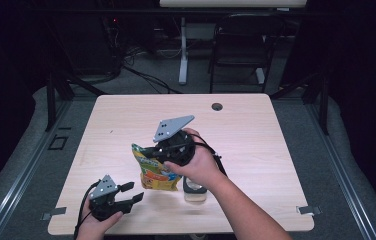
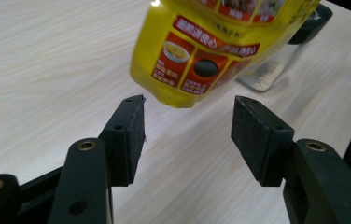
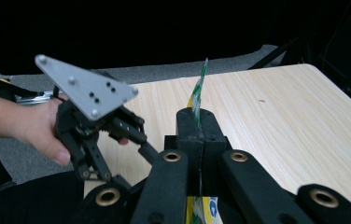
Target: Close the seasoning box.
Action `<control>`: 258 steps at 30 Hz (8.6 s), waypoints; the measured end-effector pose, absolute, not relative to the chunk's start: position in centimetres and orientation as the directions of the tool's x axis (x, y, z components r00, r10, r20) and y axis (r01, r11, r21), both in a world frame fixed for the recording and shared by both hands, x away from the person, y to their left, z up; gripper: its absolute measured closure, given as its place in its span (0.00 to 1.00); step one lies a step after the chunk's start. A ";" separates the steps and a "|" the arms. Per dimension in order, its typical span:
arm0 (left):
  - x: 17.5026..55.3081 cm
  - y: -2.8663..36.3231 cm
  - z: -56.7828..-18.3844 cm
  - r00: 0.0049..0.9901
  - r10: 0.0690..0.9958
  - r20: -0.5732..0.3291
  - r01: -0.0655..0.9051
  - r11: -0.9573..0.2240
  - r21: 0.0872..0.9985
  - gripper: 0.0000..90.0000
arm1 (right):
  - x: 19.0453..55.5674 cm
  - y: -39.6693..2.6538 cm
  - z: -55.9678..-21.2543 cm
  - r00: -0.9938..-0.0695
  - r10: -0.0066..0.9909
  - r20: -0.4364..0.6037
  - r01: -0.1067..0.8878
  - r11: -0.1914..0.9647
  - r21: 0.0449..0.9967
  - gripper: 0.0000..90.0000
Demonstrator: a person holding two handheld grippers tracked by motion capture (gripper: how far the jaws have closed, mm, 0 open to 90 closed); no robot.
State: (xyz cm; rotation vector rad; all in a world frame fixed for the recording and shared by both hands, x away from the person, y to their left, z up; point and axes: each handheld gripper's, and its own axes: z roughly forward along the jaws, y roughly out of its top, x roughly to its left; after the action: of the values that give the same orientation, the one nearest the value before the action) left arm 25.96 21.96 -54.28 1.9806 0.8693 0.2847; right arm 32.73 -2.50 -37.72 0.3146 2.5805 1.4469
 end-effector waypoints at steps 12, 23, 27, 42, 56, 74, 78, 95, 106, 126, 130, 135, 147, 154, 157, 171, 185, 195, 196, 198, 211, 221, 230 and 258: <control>26.7 21.1 -55.3 0.745 0.641 -0.182 0.480 -0.327 0.814 0.46 | 32.2 -2.2 -36.5 -0.966 0.251 -0.056 0.080 0.500 0.862 1.00; 27.7 19.0 -55.8 0.781 0.592 -0.199 0.475 -0.356 0.805 0.42 | 31.9 -2.2 -36.2 -0.969 0.242 -0.051 0.077 0.491 0.868 1.00; 27.7 18.9 -55.9 0.792 0.580 -0.191 0.464 -0.368 0.806 0.42 | 31.9 -2.1 -36.1 -0.969 0.239 -0.053 0.074 0.491 0.868 1.00; 27.6 19.7 -55.4 0.784 0.588 -0.197 0.460 -0.338 0.821 0.48 | 32.0 -1.8 -36.4 -0.972 0.229 -0.046 0.073 0.484 0.872 1.00; 27.4 20.6 -55.0 0.775 0.590 -0.226 0.472 -0.303 0.828 0.48 | 32.9 -3.1 -36.7 -0.971 0.233 -0.054 0.067 0.482 0.874 1.00; 27.4 21.8 -55.1 0.739 0.625 -0.252 0.499 -0.257 0.827 0.48 | 33.8 -4.1 -38.0 -0.971 0.234 -0.044 0.080 0.494 0.866 1.00; 27.2 22.0 -55.1 0.731 0.641 -0.236 0.496 -0.261 0.828 0.48 | 33.8 -4.2 -38.4 -0.972 0.230 -0.040 0.082 0.500 0.862 1.00; 26.8 22.7 -55.2 0.731 0.640 -0.239 0.503 -0.267 0.822 0.48 | 33.8 -4.6 -39.3 -0.976 0.214 -0.045 0.074 0.515 0.854 1.00; 26.8 23.4 -55.1 0.726 0.634 -0.268 0.512 -0.237 0.826 0.47 | 34.0 -4.9 -39.7 -0.981 0.190 -0.039 0.063 0.501 0.863 1.00; 26.4 23.8 -54.6 0.724 0.638 -0.262 0.503 -0.228 0.834 0.47 | 33.9 -6.1 -40.6 -0.978 0.204 -0.046 0.066 0.510 0.857 1.00; 26.4 23.8 -54.6 0.724 0.643 -0.249 0.496 -0.234 0.836 0.47 | 34.0 -6.5 -41.2 -0.974 0.224 -0.033 0.086 0.501 0.861 1.00; 26.4 23.8 -54.5 0.727 0.642 -0.244 0.494 -0.243 0.835 0.47 | 34.2 -6.8 -41.8 -0.972 0.232 -0.034 0.090 0.503 0.859 1.00; 26.4 24.1 -54.3 0.710 0.666 -0.226 0.489 -0.237 0.839 0.47 | 34.4 -7.5 -43.0 -0.968 0.252 -0.009 0.120 0.492 0.862 1.00; 26.3 24.4 -54.2 0.705 0.670 -0.232 0.487 -0.219 0.846 0.47 | 34.3 -8.0 -43.8 -0.966 0.257 0.002 0.132 0.492 0.860 1.00; 26.2 24.6 -54.1 0.704 0.671 -0.234 0.486 -0.214 0.847 0.47 | 34.2 -8.3 -44.2 -0.965 0.262 0.006 0.141 0.498 0.856 1.00; 26.3 24.9 -53.2 0.685 0.677 -0.271 0.477 -0.135 0.869 0.47 | 33.8 -9.1 -45.3 -0.959 0.284 0.024 0.167 0.492 0.854 1.00; 26.2 24.2 -52.1 0.700 0.690 -0.186 0.424 -0.191 0.885 0.50 | 34.1 -10.2 -45.9 -0.944 0.328 0.029 0.188 0.466 0.865 0.99; 25.9 23.8 -51.1 0.703 0.694 -0.155 0.386 -0.188 0.903 0.51 | 33.5 -10.9 -46.2 -0.943 0.331 0.024 0.182 0.455 0.872 0.95; 25.9 23.9 -50.9 0.715 0.683 -0.151 0.389 -0.210 0.897 0.51 | 33.5 -11.0 -46.2 -0.943 0.331 0.026 0.183 0.452 0.873 0.95; 25.8 23.9 -50.8 0.715 0.685 -0.143 0.387 -0.216 0.897 0.51 | 33.3 -11.1 -46.2 -0.943 0.332 0.024 0.180 0.446 0.877 0.96; 26.0 23.9 -50.4 0.711 0.684 -0.166 0.392 -0.189 0.900 0.51 | 33.1 -11.4 -46.3 -0.940 0.339 0.045 0.193 0.418 0.888 0.97; 26.2 24.0 -50.0 0.705 0.689 -0.168 0.393 -0.183 0.901 0.54 | 33.2 -11.5 -46.4 -0.937 0.342 0.077 0.218 0.398 0.891 0.96; 25.9 23.8 -49.6 0.711 0.687 -0.151 0.354 -0.163 0.921 0.55 | 33.4 -11.8 -46.4 -0.927 0.347 0.142 0.272 0.362 0.892 0.92; 25.0 22.1 -47.7 0.730 0.683 -0.017 0.211 -0.202 0.956 0.59 | 33.0 -13.1 -46.9 -0.910 0.406 0.086 0.239 0.345 0.908 0.91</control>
State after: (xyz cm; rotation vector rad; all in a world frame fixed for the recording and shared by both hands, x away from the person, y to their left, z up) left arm 25.02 22.13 -47.71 1.7606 0.7080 0.5005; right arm 32.98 -13.06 -46.94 0.5916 2.4454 1.6089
